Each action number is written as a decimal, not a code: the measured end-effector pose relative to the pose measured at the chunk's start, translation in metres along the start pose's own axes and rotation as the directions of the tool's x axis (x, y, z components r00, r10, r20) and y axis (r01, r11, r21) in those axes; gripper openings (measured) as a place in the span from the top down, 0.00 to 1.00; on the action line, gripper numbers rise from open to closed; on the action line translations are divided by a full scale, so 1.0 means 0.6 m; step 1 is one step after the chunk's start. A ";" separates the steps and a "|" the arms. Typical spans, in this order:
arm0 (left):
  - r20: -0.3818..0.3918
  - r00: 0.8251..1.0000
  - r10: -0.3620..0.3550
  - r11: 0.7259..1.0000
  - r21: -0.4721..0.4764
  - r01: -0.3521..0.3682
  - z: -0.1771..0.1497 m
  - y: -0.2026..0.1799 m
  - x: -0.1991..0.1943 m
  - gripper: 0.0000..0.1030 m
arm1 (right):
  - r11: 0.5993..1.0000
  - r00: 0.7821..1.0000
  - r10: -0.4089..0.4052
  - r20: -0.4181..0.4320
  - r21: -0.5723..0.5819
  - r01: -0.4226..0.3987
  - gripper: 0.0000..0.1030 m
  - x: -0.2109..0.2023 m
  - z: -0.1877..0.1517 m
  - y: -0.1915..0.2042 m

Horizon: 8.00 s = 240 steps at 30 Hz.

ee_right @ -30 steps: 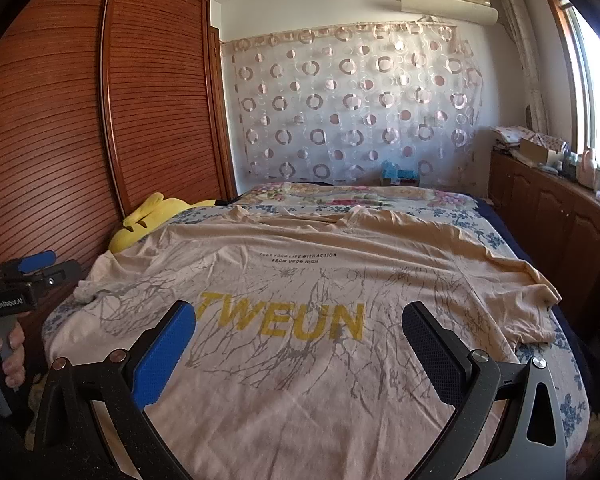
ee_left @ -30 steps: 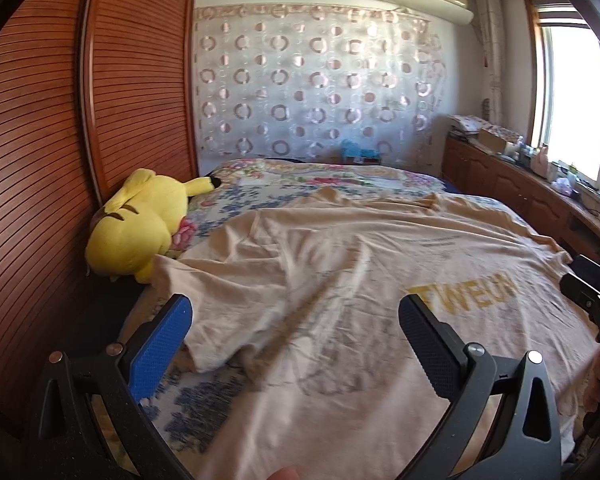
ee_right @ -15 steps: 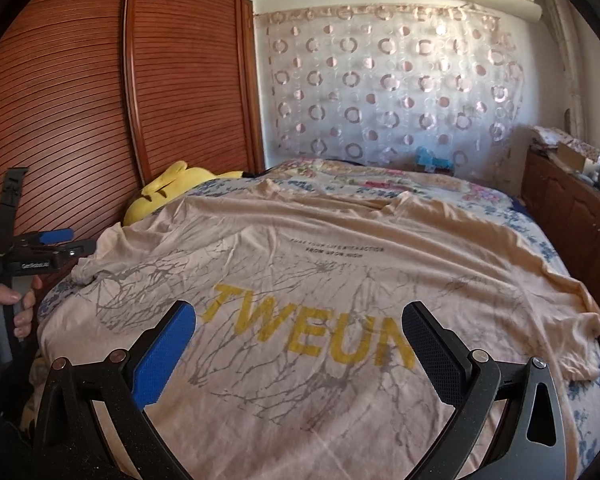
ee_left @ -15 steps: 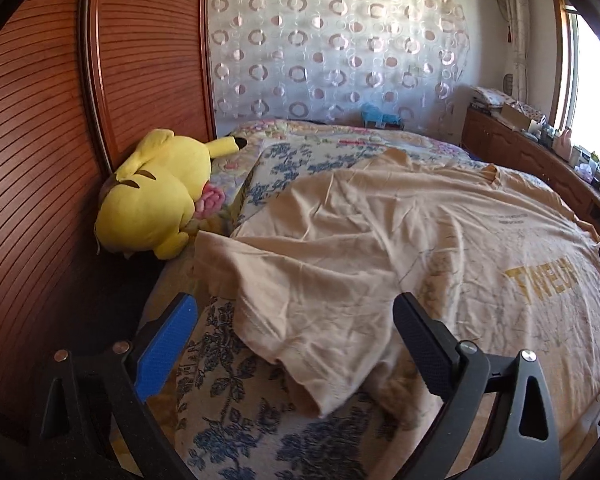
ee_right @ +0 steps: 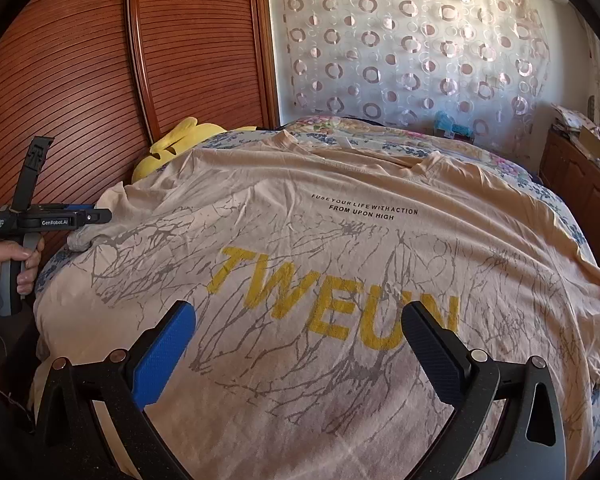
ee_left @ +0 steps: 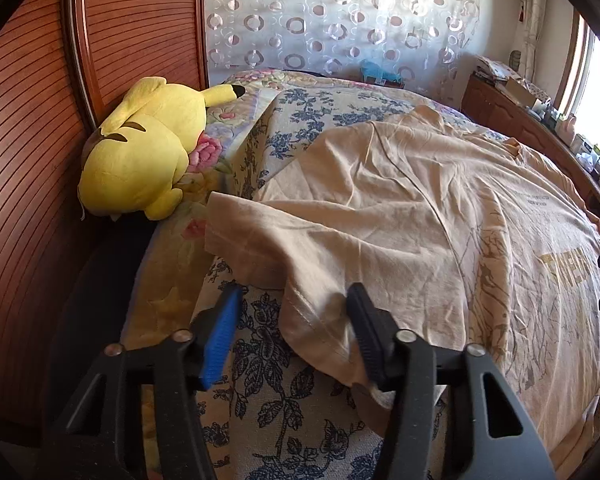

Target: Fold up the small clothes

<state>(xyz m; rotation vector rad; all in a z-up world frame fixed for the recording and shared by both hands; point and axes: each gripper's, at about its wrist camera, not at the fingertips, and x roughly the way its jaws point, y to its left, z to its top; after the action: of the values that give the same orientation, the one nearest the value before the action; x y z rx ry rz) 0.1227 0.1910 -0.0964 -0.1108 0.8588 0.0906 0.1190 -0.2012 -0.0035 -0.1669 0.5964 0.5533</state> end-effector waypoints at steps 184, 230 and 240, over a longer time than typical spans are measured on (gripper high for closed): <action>-0.007 0.998 -0.065 0.964 0.259 0.065 -0.006 -0.115 0.001 0.11 | 0.946 0.936 0.319 -0.152 -0.014 -0.324 0.68 0.147 0.043 0.123; 0.008 1.000 -0.028 0.972 0.234 0.025 -0.008 -0.112 0.002 0.11 | 0.997 0.987 0.048 -0.155 0.066 -0.039 0.81 0.251 0.156 0.053; 0.025 1.000 -0.015 0.971 0.239 0.008 -0.005 -0.115 -0.003 0.11 | 0.994 0.996 0.022 -0.084 0.110 -0.013 0.81 0.168 0.133 -0.012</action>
<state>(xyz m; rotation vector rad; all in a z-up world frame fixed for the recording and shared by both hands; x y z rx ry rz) 0.1278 0.1223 -0.0929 0.1116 0.8367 -0.0228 0.2309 -0.1381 0.0041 -0.0821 0.7101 0.5310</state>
